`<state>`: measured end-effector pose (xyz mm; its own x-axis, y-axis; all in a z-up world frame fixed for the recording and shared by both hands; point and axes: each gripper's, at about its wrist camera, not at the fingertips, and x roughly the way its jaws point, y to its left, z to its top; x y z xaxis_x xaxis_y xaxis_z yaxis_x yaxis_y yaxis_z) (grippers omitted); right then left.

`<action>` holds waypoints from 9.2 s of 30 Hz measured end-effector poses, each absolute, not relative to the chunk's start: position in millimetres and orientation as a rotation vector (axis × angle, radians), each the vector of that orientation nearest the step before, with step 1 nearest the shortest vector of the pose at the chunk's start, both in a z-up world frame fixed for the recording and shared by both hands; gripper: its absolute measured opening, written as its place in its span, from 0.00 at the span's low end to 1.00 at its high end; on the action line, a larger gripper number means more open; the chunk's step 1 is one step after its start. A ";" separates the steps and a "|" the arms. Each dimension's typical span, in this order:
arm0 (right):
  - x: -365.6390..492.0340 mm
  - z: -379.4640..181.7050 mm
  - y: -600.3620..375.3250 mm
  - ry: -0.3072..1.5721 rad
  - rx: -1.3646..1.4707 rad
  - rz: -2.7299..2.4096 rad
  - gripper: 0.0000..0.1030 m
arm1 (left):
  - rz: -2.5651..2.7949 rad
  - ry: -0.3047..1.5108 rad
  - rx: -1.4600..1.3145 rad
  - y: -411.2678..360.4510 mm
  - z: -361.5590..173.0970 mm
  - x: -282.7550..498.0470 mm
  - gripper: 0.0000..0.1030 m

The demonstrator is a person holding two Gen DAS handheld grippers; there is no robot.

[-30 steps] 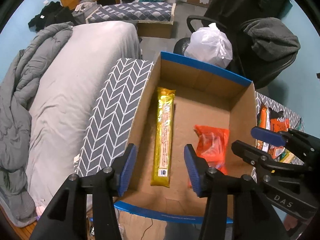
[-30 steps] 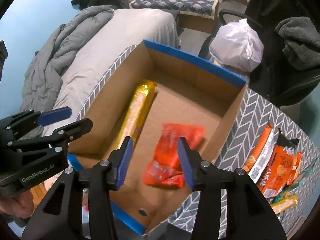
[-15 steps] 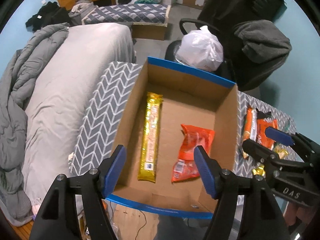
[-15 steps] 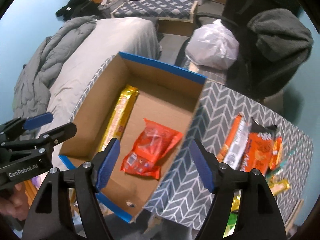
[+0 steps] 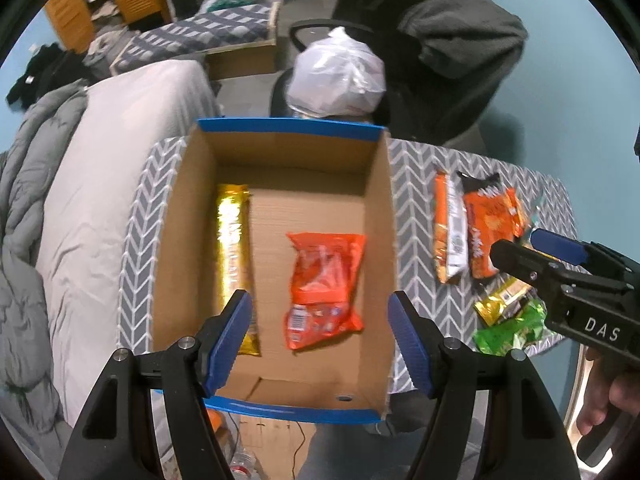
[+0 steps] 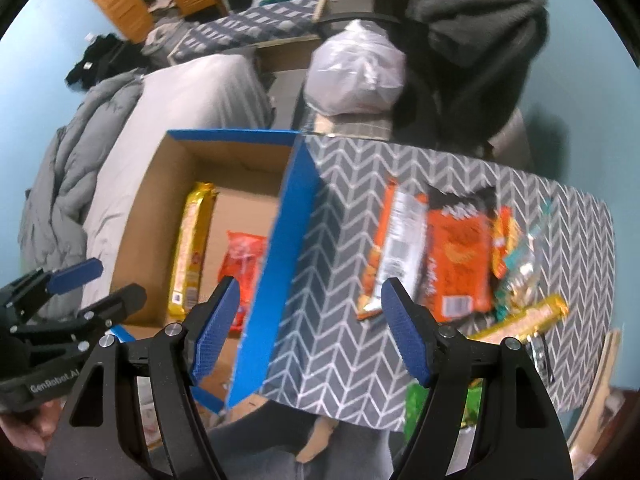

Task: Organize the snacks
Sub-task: 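Move both grippers back over the remaining snack pile, then grasp the silver-orange chip bag with the left gripper while the right grasps the green bag, then lift both bags and carry them over the box, then open both grippers to drop the bags into the box and withdraw, then move both grippers back over the remaining snacks on the table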

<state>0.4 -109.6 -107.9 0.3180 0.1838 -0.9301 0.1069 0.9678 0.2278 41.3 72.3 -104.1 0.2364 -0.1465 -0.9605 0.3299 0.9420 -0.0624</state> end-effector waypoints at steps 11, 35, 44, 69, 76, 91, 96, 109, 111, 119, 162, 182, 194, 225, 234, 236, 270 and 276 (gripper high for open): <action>-41.8 -114.2 -164.0 1.293 0.366 -0.075 0.72 | -0.458 1.306 0.272 11.4 -109.9 29.2 0.70; -147.3 -145.6 -249.6 1.360 0.644 -0.386 0.72 | -0.655 1.374 0.467 -76.9 -153.4 -8.1 0.70; -168.0 -184.9 -252.4 1.386 0.766 -0.437 0.72 | -0.656 1.387 0.521 -84.6 -174.4 -16.3 0.70; -140.5 -237.3 -259.2 1.352 0.886 -0.406 0.60 | -0.517 1.478 0.422 -82.9 -210.0 14.4 0.70; -152.4 -218.9 -271.4 1.332 0.850 -0.419 0.52 | -0.492 1.497 0.379 -84.4 -212.3 29.2 0.70; -115.8 -186.3 -286.8 1.273 0.734 -0.380 0.52 | -0.465 1.516 0.343 -113.3 -225.7 74.7 0.70; -91.8 -189.9 -284.8 1.297 0.673 -0.340 0.52 | -0.438 1.551 0.321 -120.5 -242.6 85.8 0.70; -41.8 -217.3 -280.8 1.374 0.628 -0.268 0.53 | -0.391 1.589 0.272 -137.2 -284.2 107.3 0.73; -37.5 -222.4 -281.8 1.388 0.636 -0.259 0.54 | -0.388 1.582 0.269 -138.9 -287.7 110.0 0.73; -32.3 -233.3 -280.9 1.388 0.668 -0.235 0.54 | -0.448 1.582 0.252 -146.5 -295.7 110.2 0.55; -63.4 -131.7 -235.1 1.277 0.430 -0.125 0.50 | -0.482 1.401 0.185 -57.9 -143.9 29.9 0.37; -9.7 -95.3 -166.3 1.223 0.334 0.060 0.50 | -0.390 1.335 0.087 11.5 -102.0 43.1 0.37; 27.5 -96.2 -110.6 1.241 0.277 0.196 0.50 | -0.281 1.338 0.008 64.0 -102.8 51.9 0.37; 80.5 -166.5 24.1 1.459 0.187 0.403 0.53 | -0.140 1.456 -0.015 155.5 -163.8 67.7 0.38; 81.6 -158.7 19.9 1.432 0.171 0.350 0.70 | -0.101 1.441 -0.040 168.8 -162.2 65.4 0.62; 81.4 -155.7 18.1 1.427 0.165 0.342 0.70 | -0.102 1.428 -0.038 168.0 -158.8 65.9 0.65; 13.6 -137.1 -107.6 1.406 0.318 0.092 0.70 | -0.377 1.455 0.161 40.8 -138.4 39.1 0.70; -8.6 -137.6 -146.1 1.396 0.354 0.024 0.76 | -0.447 1.447 0.235 3.6 -137.6 28.6 0.70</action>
